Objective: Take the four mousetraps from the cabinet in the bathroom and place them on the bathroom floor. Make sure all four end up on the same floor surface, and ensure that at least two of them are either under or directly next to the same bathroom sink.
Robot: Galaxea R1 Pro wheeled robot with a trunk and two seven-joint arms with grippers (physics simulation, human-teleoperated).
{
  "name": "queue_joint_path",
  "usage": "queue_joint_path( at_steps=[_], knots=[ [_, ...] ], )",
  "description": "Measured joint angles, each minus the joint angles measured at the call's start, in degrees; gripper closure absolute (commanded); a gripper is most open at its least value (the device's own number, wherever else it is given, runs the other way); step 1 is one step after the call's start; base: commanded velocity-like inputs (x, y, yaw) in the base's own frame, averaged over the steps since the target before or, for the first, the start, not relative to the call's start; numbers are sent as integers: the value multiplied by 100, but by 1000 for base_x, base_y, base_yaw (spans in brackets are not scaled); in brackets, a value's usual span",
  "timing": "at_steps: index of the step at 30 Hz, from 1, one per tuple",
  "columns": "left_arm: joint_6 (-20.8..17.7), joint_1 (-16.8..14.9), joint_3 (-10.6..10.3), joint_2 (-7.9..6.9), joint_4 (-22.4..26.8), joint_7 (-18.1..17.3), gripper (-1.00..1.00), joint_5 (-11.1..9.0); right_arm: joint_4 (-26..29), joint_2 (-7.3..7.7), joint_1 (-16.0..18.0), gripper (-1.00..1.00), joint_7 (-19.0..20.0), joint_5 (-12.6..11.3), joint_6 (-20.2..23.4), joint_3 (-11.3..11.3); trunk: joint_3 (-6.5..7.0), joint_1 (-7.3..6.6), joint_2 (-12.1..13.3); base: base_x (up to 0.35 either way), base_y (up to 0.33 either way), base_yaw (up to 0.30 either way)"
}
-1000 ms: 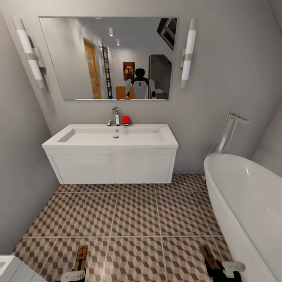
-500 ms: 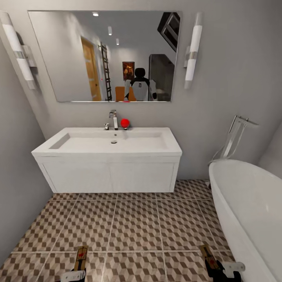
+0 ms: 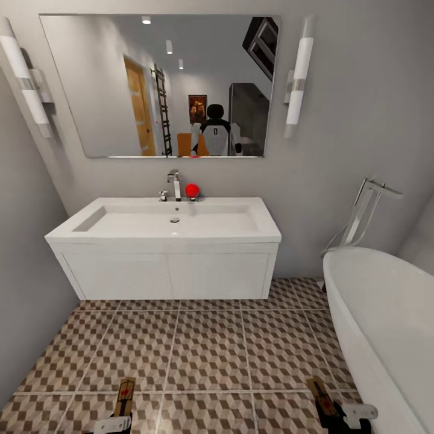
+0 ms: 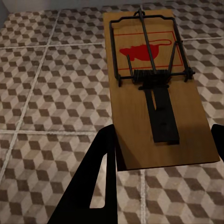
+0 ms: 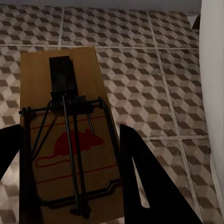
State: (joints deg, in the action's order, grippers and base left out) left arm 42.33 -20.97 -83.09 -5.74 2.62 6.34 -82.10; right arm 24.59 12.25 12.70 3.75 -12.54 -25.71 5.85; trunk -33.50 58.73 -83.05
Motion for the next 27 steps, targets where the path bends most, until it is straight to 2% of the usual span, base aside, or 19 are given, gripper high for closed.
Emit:
queue_joint_path(
  at_steps=[22, 24, 27],
  knots=[
    [-55, 1, -18, 153, 9, -12, 100, 16, -76, -10, 0, 100, 0, 0, -1, 10, 0, 0, 0, 0, 0, 0],
    [-94, 1, -11, 188, 9, -3, 100, 15, -87, -51, 0, 100, 3, 1, -4, 18, 0, 0, 0, 0, 0, 0],
    [-147, 6, 12, 243, 3, 16, 100, 6, -71, -220, 0, 100, -2, 91, -5, 91, 0, 0, 0, 0, 0, 0]
  ],
)
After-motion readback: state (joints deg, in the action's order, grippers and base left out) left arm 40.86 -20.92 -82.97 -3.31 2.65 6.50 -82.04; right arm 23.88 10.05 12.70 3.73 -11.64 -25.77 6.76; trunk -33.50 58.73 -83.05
